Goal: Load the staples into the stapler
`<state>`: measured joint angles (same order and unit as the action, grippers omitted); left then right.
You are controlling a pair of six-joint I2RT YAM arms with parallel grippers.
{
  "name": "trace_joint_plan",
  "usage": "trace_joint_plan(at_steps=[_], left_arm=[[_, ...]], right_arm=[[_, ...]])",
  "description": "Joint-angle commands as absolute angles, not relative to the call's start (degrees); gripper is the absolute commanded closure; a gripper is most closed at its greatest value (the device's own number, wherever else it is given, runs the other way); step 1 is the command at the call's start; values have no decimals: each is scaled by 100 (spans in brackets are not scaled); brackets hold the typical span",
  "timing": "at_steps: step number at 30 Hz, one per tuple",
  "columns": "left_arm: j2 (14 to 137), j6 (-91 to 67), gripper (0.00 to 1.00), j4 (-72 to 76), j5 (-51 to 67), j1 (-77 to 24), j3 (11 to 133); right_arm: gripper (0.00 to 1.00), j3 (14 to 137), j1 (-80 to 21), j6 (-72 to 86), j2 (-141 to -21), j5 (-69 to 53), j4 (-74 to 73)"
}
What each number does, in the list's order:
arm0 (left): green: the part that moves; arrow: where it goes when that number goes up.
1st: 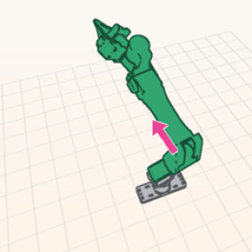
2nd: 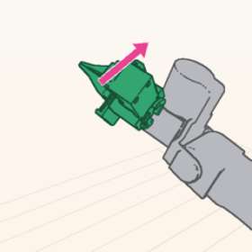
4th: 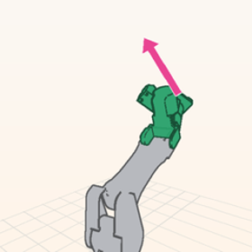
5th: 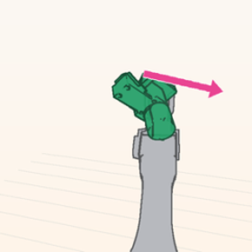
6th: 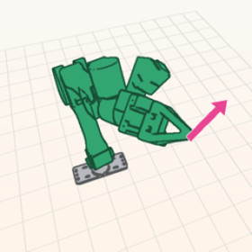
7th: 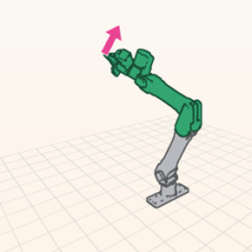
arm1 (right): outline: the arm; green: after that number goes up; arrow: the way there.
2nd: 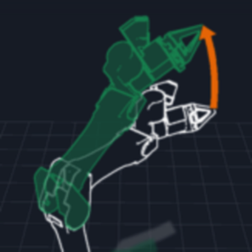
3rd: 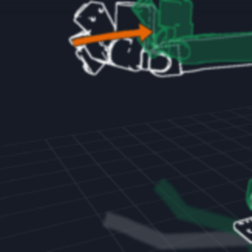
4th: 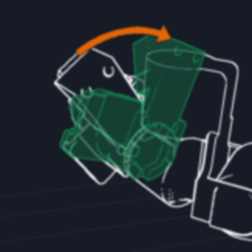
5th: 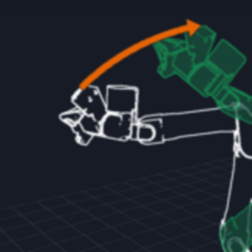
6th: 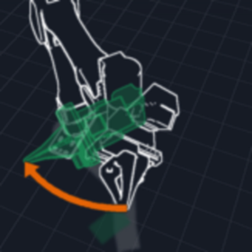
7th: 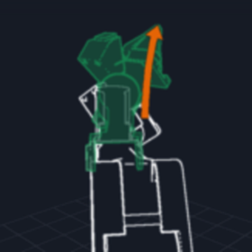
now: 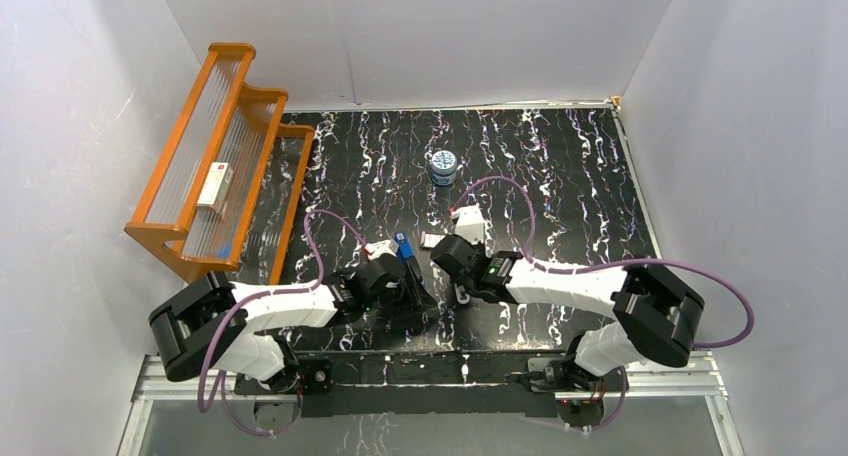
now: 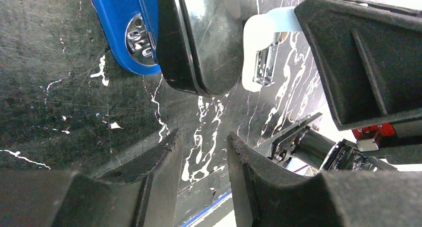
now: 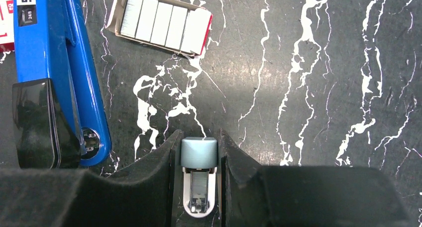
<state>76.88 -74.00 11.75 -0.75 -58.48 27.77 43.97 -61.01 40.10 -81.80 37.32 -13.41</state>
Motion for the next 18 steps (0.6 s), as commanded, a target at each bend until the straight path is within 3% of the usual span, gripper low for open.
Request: trace_joint_plan(at_steps=[1, 18], left_arm=[[7729, -7340, 64, 1144, -264, -5871, 2865], [8381, -7441, 64, 1878, 201, -5871, 3030]], right_arm=[[77, 4289, -6243, 3922, -7886, 4314, -1086], [74, 3906, -6787, 4131, -7620, 4728, -721]])
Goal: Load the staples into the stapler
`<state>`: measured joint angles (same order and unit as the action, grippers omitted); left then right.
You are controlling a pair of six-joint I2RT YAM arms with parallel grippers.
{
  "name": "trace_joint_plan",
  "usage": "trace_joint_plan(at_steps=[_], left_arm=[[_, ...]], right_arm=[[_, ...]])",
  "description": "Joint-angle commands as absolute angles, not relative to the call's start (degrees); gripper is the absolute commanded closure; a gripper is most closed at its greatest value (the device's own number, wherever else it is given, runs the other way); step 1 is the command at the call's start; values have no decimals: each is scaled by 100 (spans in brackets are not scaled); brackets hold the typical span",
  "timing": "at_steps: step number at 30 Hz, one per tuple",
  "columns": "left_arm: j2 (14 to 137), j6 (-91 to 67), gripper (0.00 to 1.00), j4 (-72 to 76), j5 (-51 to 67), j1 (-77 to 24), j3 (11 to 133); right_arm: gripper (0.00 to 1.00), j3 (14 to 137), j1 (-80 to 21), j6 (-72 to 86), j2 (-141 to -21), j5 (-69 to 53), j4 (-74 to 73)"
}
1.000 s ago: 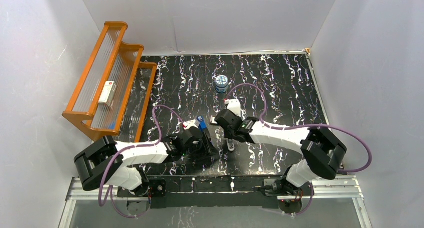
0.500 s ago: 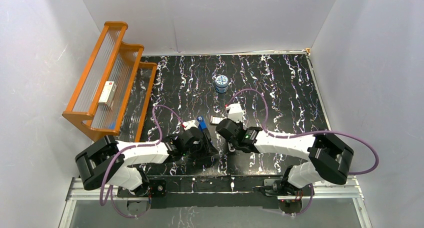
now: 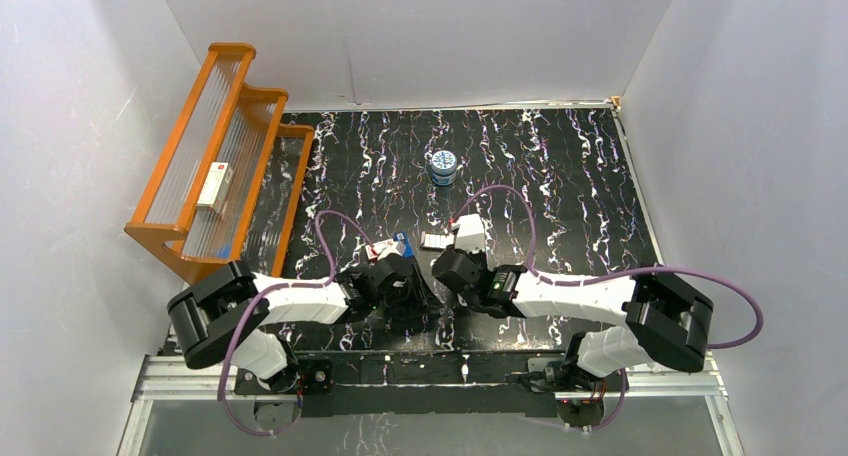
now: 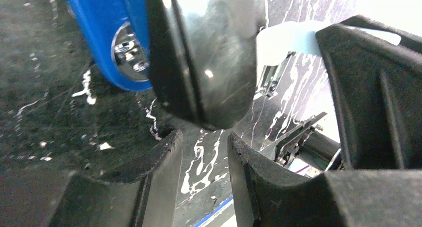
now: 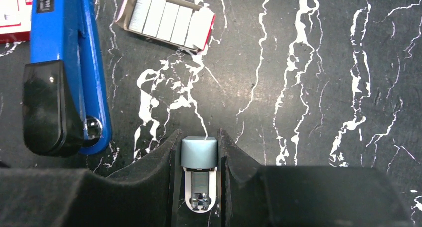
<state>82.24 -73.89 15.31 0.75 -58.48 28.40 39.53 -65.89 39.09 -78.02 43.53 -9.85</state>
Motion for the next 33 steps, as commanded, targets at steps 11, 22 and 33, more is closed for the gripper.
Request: trace_joint_plan(at_steps=[11, 22, 33], left_arm=[[9142, -8103, 83, 1863, -178, -5905, 3299], [9421, -8003, 87, 2411, -446, -6156, 3182], [9546, -7987, 93, 1449, -976, -6271, 3584]], right_arm=[[74, 3837, -7084, 4509, -7643, 4952, -747], [74, 3814, -7092, 4793, -7574, 4757, -789], [75, 3804, -7110, 5001, -7600, 4626, -923]])
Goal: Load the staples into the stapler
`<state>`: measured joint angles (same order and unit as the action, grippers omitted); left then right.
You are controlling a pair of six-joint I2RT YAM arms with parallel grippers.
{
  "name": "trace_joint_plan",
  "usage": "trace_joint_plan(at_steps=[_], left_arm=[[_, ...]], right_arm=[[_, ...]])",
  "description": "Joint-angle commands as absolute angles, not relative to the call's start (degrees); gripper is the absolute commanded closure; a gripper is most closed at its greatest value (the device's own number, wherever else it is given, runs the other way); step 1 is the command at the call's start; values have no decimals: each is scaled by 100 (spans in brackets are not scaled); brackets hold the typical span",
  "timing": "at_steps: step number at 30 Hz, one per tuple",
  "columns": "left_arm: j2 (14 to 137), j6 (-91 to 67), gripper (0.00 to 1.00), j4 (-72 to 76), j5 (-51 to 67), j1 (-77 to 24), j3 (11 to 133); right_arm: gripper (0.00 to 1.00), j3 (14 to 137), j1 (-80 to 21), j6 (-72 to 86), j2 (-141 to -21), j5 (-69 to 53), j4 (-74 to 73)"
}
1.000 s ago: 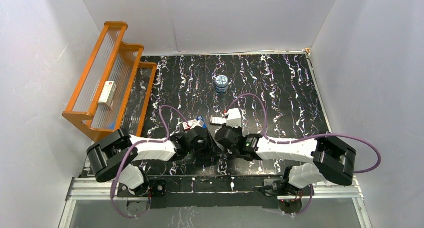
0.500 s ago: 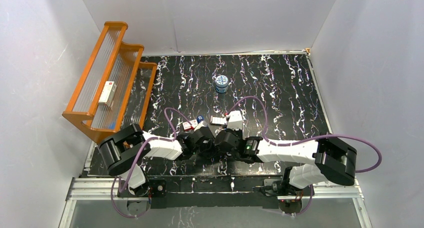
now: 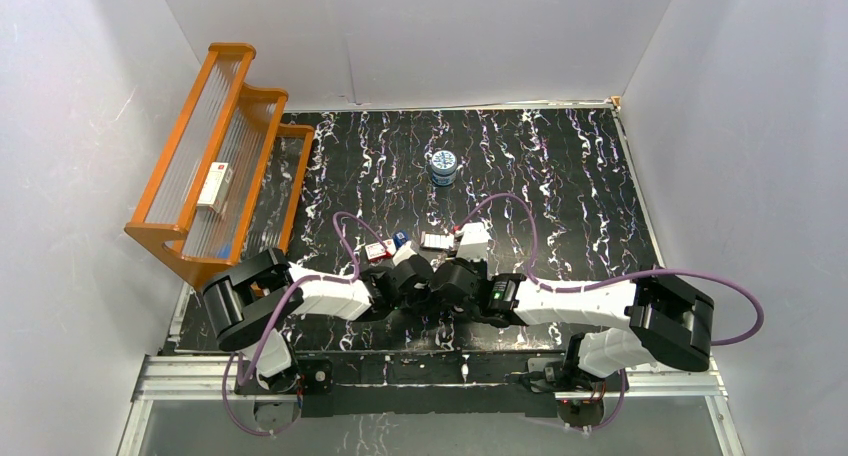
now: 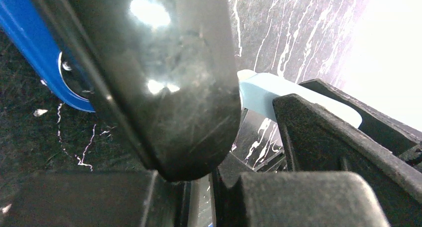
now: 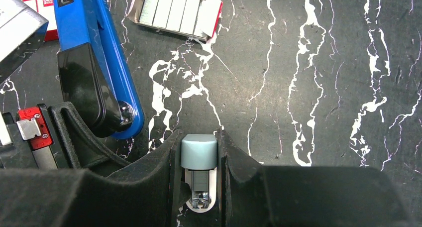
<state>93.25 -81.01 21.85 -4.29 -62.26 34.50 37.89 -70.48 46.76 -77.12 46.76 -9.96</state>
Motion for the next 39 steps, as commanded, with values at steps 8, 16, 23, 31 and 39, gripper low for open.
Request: trace_joint_plan(at_steps=[8, 16, 23, 31, 39], left_arm=[[9695, -8120, 93, 1293, -862, -6275, 3621], [9737, -8095, 93, 1187, -888, -6275, 3665], [9773, -8121, 94, 1161, -879, -6275, 3647], [9734, -8187, 95, 1121, -912, -6276, 3596], [9651, -8235, 97, 1213, -914, -6275, 3479]], right_arm=[[74, 3814, -7187, 5601, -7561, 4310, -1509], [74, 3771, -7339, 6107, -7618, 4083, -1943], [73, 3963, -7532, 6422, -7950, 3977, -2298], [73, 4134, -7624, 6695, -8205, 3866, -2667], [65, 4219, -7637, 6803, -8234, 3820, -2871]])
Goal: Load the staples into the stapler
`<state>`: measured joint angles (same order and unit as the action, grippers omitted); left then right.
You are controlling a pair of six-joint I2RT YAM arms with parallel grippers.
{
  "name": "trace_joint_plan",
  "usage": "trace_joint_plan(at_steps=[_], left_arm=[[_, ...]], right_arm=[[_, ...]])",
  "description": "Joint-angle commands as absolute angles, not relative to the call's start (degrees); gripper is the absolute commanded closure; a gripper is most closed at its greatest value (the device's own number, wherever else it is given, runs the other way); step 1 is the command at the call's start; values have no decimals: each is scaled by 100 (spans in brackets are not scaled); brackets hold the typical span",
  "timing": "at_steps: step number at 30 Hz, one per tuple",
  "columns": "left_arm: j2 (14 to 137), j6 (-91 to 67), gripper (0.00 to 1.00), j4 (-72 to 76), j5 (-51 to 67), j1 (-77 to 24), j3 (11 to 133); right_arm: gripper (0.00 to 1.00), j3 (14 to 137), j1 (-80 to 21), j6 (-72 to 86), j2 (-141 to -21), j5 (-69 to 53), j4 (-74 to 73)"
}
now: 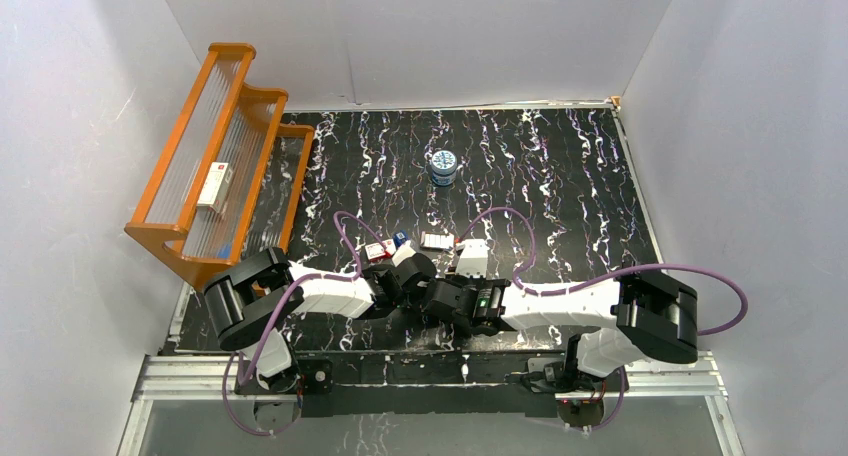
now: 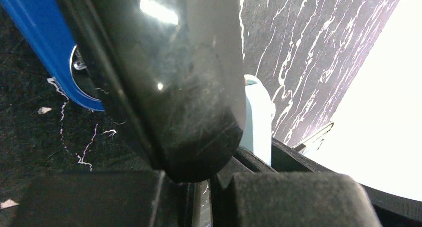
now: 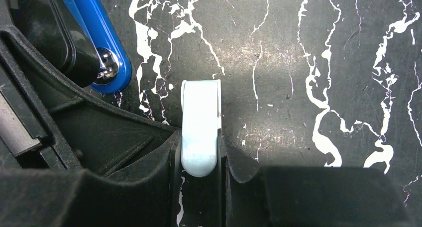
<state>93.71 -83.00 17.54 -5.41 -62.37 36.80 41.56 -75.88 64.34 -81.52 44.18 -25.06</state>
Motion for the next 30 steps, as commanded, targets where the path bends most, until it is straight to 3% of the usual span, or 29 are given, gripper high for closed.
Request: trace_joint_plan(at_steps=[1, 10, 14, 19, 26, 30], left_arm=[[9644, -8235, 97, 1221, -910, -6275, 3468], [9551, -8175, 97, 1307, -870, -6275, 3411], [9478, -8069, 97, 1363, -790, -6278, 3414], [9275, -7792, 96, 1173, -644, -6275, 3556], [8977, -7475, 79, 1084, -360, -6286, 3552], [8789, -7304, 78, 936, -375, -6284, 3597]], right_arm=[[63, 4245, -7638, 6766, -8197, 3846, -2886], [43, 4652, -7629, 6477, -7612, 4052, -3247], [42, 4723, -7629, 6307, -7285, 4086, -3256], [48, 4453, -7427, 6094, -6916, 4026, -3015], [58, 4395, -6925, 5396, -6958, 3280, -2655], [63, 4279, -6768, 5348, -7058, 2902, -2638]])
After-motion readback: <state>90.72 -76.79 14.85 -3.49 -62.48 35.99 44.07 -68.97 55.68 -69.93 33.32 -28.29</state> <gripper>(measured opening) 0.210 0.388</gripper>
